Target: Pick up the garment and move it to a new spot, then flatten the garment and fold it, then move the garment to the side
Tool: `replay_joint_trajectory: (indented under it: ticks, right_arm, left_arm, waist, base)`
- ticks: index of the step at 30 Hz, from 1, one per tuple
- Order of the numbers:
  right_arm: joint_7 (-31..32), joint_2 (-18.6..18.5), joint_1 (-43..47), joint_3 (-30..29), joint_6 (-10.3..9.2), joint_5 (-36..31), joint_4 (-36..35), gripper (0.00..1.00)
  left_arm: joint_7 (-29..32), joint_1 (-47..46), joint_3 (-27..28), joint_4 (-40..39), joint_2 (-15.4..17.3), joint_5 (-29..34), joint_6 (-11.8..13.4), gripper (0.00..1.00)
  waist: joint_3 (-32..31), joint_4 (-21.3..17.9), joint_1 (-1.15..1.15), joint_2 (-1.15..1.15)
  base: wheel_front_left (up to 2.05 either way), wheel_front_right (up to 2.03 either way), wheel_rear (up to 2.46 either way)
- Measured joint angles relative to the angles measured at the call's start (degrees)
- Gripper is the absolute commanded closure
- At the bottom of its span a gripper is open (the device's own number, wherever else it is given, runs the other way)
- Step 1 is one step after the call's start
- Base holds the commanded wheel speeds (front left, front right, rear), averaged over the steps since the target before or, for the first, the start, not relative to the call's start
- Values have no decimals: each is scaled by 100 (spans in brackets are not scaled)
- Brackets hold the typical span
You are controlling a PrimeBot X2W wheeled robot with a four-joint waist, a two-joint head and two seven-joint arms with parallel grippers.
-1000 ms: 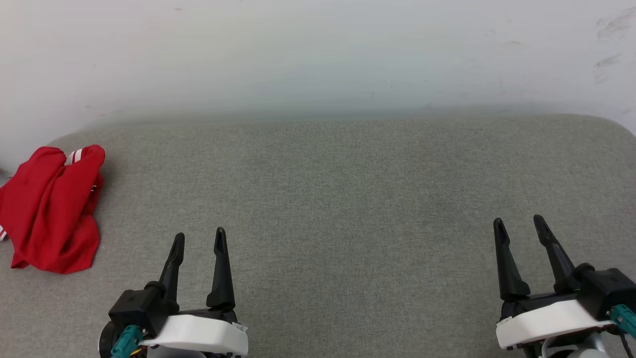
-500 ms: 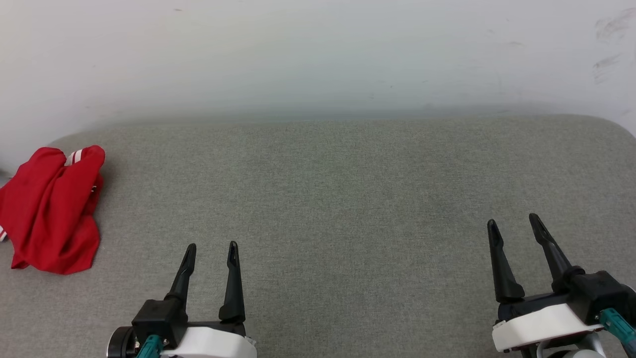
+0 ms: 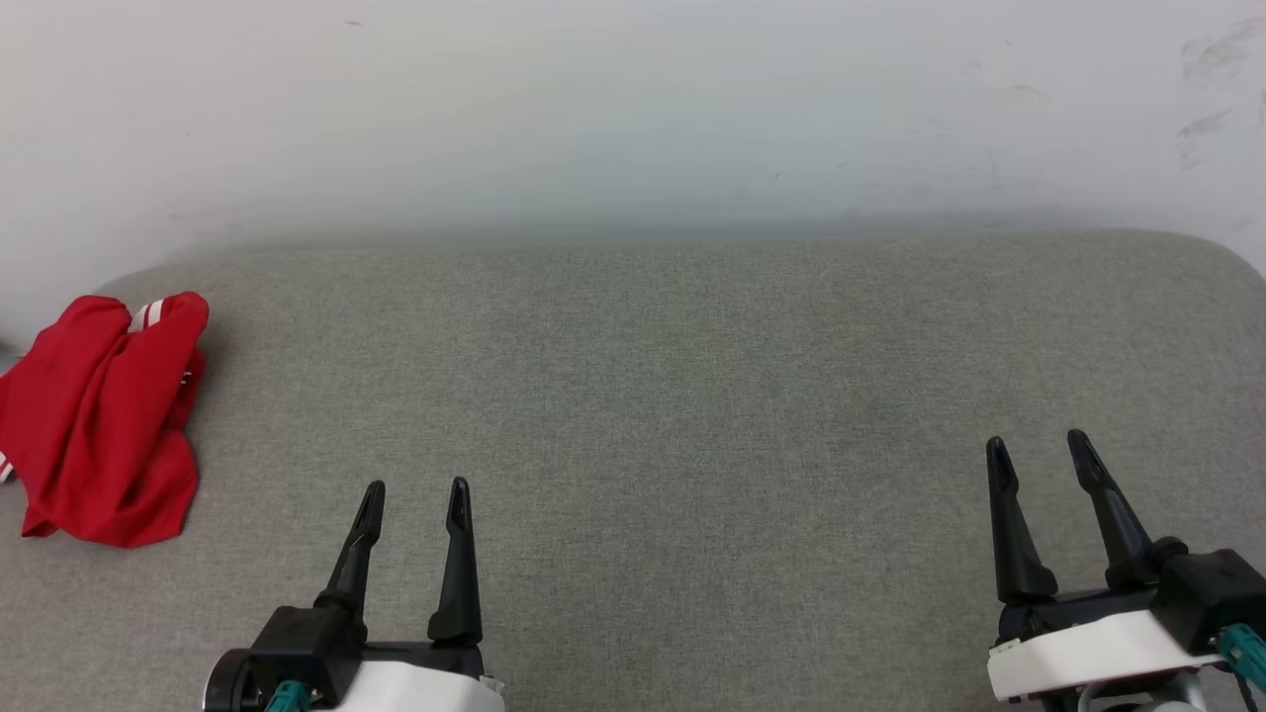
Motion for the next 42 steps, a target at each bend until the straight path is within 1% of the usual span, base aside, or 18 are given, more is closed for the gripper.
replay_joint_trajectory:
  ticks: [8,12,17,25,28,42]
  right_arm:
    - [-47,0,8,46,0,-103,-7,0]
    - [-47,0,29,57,0,18,32,0]
    - [-47,0,30,80,0,-94,25,0]
    - [-47,0,32,78,0,-9,20,0]
    - [-47,0,34,75,0,11,22,0]
    - [-47,0,43,53,0,15,73,0]
  left_arm:
    - [-51,38,21,-1,0,125,-32,0]
    - [-51,38,3,105,1,303,-37,0]
    - [-51,37,-47,155,0,467,47,0]
    - [-51,36,-78,159,1,474,93,0]
    - [-51,36,-58,157,0,341,143,0]
    - [-51,36,-30,261,2,252,90,0]
  waist:
    - [10,-5,0,0]
    - [13,-8,0,0]
    - [16,-12,0,0]
    - [21,-11,0,0]
    - [29,-6,0,0]
    - [34,0,0,0]
  base:
    - [0,0,0]
    - [0,0,0]
    - [0,0,0]
    - [0,0,0]
    - [0,0,0]
    - [0,0,0]
